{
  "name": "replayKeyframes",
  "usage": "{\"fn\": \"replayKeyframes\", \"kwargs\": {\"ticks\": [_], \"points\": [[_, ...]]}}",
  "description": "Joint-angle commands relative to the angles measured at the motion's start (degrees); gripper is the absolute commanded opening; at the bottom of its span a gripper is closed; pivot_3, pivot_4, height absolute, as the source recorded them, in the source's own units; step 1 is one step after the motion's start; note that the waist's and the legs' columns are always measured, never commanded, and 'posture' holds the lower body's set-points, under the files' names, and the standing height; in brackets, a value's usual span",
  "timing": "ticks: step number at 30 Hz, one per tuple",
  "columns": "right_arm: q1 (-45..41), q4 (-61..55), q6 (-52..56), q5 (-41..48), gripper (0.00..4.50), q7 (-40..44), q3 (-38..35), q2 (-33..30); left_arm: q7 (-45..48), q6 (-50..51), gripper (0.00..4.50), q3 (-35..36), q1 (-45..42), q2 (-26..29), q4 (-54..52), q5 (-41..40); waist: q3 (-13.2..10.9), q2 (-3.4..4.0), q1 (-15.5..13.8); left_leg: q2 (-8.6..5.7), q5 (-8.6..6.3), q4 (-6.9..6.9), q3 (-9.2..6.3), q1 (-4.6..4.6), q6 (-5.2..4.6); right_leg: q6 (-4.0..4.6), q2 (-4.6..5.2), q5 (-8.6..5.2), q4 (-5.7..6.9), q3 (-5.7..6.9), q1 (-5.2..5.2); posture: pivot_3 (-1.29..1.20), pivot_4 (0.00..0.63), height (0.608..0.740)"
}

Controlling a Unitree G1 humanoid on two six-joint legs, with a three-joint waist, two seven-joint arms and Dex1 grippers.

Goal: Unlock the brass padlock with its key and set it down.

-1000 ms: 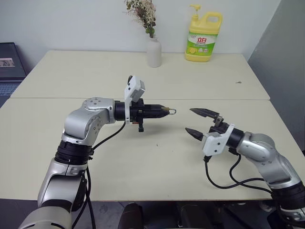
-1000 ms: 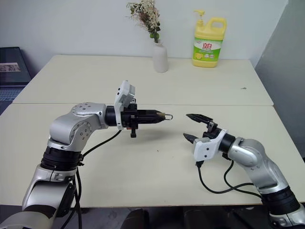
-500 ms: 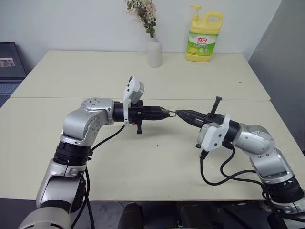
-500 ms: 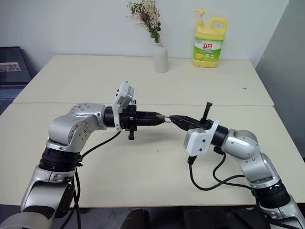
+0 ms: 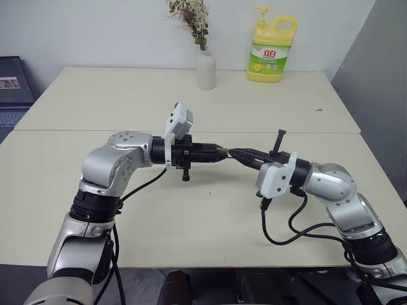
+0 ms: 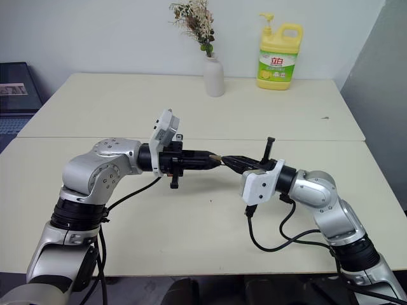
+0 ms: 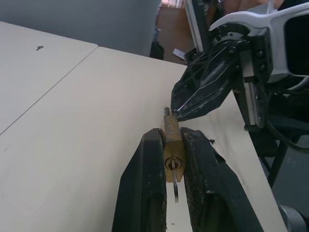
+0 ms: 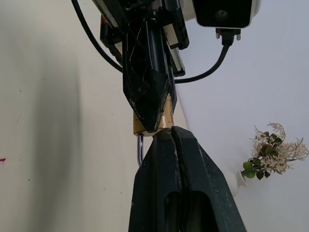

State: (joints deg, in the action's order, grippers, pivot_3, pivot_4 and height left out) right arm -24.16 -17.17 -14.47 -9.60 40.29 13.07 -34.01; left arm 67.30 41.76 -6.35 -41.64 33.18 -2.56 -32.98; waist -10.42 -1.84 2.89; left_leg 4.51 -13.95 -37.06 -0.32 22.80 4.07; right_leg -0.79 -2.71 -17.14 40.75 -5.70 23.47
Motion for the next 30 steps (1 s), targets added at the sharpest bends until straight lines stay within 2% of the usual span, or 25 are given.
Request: {"fn": "replayKeyframes", "kwargs": {"ticks": [1, 12, 30], "points": [[-1.1, -0.4, -0.5, -0.2, 0.00, 0.3, -0.5, -0.2, 1.2, 0.2, 0.17, 1.6, 0.0, 1.0, -2.7, -1.9, 0.0, 0.00, 0.0, 0.00, 0.00, 0.00, 0.00, 0.00, 0.00, 0.00, 0.00, 0.00, 0.00, 0.00, 0.00, 0.00, 0.150, 0.740], [-1.1, 2.4, -3.4, 1.7, 0.00, 3.5, -0.5, -2.2, 4.0, -0.8, 0.17, 1.6, 0.4, 2.2, -3.1, -2.5, 0.0, 0.00, 0.0, 0.00, 0.00, 0.00, 0.01, 0.00, 0.00, -0.01, 0.00, -0.01, 0.00, 0.00, 0.00, 0.00, 0.150, 0.740], [-0.4, 2.8, -5.2, 4.8, 0.00, 6.8, -0.2, -1.7, 3.5, -0.4, 0.17, 1.9, 0.4, 2.4, -3.2, -3.2, 0.0, 0.00, 0.0, 0.00, 0.00, 0.00, 0.00, 0.00, 0.00, 0.00, 0.00, 0.00, 0.00, 0.00, 0.00, 0.00, 0.150, 0.740]]}}
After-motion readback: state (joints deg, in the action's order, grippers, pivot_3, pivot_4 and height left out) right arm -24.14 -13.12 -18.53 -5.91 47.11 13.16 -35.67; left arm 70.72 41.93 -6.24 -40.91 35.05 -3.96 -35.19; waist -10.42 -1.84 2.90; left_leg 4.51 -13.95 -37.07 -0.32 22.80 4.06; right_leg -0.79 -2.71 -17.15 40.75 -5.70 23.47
